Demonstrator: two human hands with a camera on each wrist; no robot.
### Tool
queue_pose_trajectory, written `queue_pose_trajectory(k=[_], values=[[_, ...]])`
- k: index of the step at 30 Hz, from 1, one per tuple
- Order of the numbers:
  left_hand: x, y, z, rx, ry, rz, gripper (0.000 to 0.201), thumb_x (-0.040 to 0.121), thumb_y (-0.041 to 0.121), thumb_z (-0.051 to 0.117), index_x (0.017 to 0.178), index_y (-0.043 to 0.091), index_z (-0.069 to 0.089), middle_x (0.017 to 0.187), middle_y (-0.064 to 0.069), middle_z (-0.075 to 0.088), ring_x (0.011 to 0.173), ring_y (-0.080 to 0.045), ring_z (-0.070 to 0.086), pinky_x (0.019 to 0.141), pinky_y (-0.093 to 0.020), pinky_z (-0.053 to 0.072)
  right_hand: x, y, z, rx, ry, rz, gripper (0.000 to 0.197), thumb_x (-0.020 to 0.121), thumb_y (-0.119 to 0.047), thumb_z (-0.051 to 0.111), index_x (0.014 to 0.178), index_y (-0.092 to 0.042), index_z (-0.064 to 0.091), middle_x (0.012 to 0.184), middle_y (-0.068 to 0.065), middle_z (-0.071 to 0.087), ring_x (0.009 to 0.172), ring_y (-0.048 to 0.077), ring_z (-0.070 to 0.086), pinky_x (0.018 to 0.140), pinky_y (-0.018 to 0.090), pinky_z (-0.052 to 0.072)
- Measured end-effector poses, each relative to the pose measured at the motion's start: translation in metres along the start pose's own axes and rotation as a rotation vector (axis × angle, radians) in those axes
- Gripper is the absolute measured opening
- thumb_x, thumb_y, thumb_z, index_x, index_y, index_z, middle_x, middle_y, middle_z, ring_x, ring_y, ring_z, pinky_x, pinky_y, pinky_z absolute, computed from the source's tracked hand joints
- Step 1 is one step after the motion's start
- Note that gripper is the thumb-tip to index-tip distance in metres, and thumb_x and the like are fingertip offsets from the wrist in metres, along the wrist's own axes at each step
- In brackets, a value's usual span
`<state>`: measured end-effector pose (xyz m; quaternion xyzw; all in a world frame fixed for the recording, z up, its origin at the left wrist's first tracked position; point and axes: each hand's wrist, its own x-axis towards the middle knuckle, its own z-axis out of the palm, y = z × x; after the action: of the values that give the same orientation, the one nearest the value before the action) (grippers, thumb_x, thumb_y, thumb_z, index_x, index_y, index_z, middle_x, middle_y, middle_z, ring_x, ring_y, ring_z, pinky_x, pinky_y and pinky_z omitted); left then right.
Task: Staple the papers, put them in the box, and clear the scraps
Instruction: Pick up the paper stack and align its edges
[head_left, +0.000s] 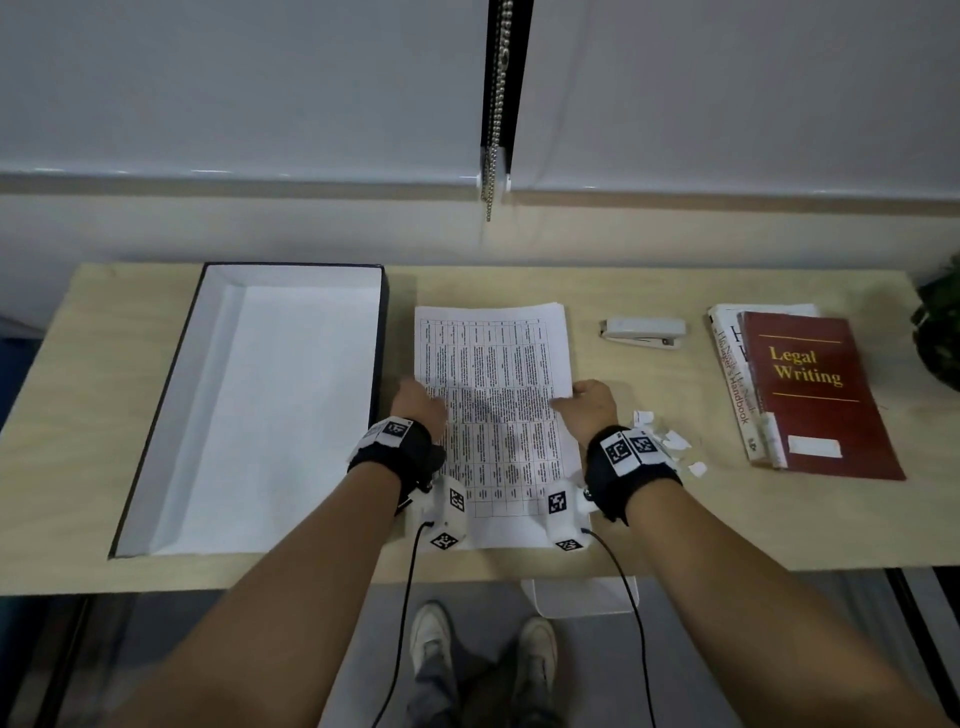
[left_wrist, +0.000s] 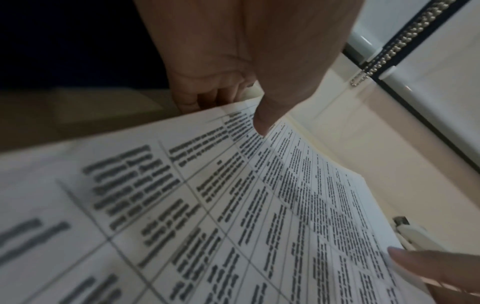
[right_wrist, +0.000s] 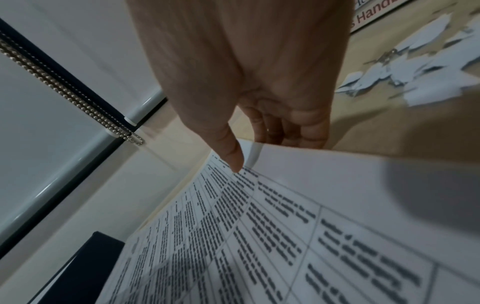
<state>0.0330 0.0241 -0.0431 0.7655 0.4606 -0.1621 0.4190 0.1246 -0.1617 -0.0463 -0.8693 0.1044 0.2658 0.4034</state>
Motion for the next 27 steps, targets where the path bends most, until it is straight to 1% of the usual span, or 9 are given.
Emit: queue_pose_trajectory(k=[5,7,11,16,20,22,24,25,27], values=[[-0.001,-0.001,0.000,-0.070,-0.012,0.034,0.043,0.092,0.003,0.047,0.133,-0.003,0.034,0.131,-0.028,0.052,0.118,-0.040,0.054,0.099,-0.047,0.048,0.006,0.004,0.001,-0.001,-0.022,-0.025,0.017,0.087,0.002,0.059,0.099,-0.001,0.070,0.108,0.017,0.073,0.101,0.032,0.067,0.091,0.039,0.055],[-0.004,-0.002,0.000,-0.128,0.011,0.094,0.040,0.092,0.000,0.045,0.132,0.000,0.035,0.123,-0.020,0.057,0.108,-0.037,0.059,0.091,-0.044,0.052,0.003,0.002,-0.003,0.005,-0.031,-0.049,0.019,0.088,0.004,0.056,0.102,-0.003,0.067,0.112,0.018,0.071,0.104,0.033,0.066,0.093,0.039,0.054],[-0.019,0.006,-0.011,-0.222,0.114,0.261,0.025,0.093,-0.001,0.045,0.118,-0.001,0.043,0.104,-0.012,0.059,0.090,-0.030,0.060,0.075,-0.032,0.047,-0.010,-0.013,-0.020,0.088,-0.006,-0.145,0.023,0.093,0.004,0.052,0.114,0.000,0.061,0.114,0.016,0.067,0.096,0.027,0.062,0.079,0.030,0.051],[-0.042,0.030,-0.038,-0.416,0.213,0.472,0.022,0.094,0.001,0.043,0.116,0.004,0.045,0.107,-0.004,0.059,0.095,-0.023,0.059,0.084,-0.034,0.049,-0.032,-0.045,-0.043,0.279,0.027,-0.370,0.028,0.096,0.004,0.049,0.115,-0.013,0.057,0.115,0.000,0.065,0.110,0.017,0.061,0.099,0.031,0.047],[-0.053,0.043,-0.054,-0.625,0.243,0.609,0.034,0.090,0.000,0.042,0.119,0.017,0.046,0.114,-0.002,0.062,0.106,-0.022,0.060,0.095,-0.047,0.052,-0.045,-0.066,-0.052,0.426,0.041,-0.502,0.031,0.096,0.006,0.049,0.116,-0.017,0.053,0.113,-0.002,0.068,0.106,0.007,0.065,0.095,0.024,0.050],[-0.054,0.043,-0.058,-0.710,0.233,0.641,0.046,0.085,0.004,0.041,0.118,0.034,0.048,0.120,-0.002,0.061,0.115,-0.024,0.058,0.097,-0.054,0.050,-0.049,-0.072,-0.054,0.455,0.074,-0.574,0.032,0.095,0.007,0.049,0.123,-0.009,0.052,0.121,0.003,0.066,0.113,0.011,0.063,0.099,0.021,0.050],[-0.054,0.040,-0.058,-0.732,0.231,0.643,0.049,0.083,0.008,0.044,0.117,0.043,0.047,0.122,-0.002,0.060,0.117,-0.026,0.057,0.096,-0.056,0.050,-0.053,-0.072,-0.052,0.425,0.105,-0.645,0.033,0.095,0.007,0.050,0.127,-0.001,0.051,0.119,0.002,0.063,0.111,0.008,0.059,0.093,0.008,0.048],[-0.056,0.038,-0.058,-0.726,0.232,0.638,0.046,0.084,0.012,0.047,0.119,0.041,0.046,0.122,-0.002,0.060,0.117,-0.026,0.057,0.094,-0.056,0.051,-0.054,-0.070,-0.050,0.406,0.099,-0.664,0.032,0.095,0.007,0.050,0.126,0.000,0.052,0.115,0.000,0.062,0.107,0.006,0.059,0.088,0.004,0.048],[-0.057,0.032,-0.055,-0.709,0.214,0.634,0.042,0.084,0.022,0.055,0.125,0.028,0.047,0.119,-0.004,0.062,0.113,-0.026,0.060,0.090,-0.054,0.054,-0.052,-0.064,-0.043,0.372,0.059,-0.641,0.029,0.094,0.005,0.052,0.122,-0.002,0.056,0.108,0.000,0.064,0.100,0.008,0.061,0.079,0.006,0.050]])
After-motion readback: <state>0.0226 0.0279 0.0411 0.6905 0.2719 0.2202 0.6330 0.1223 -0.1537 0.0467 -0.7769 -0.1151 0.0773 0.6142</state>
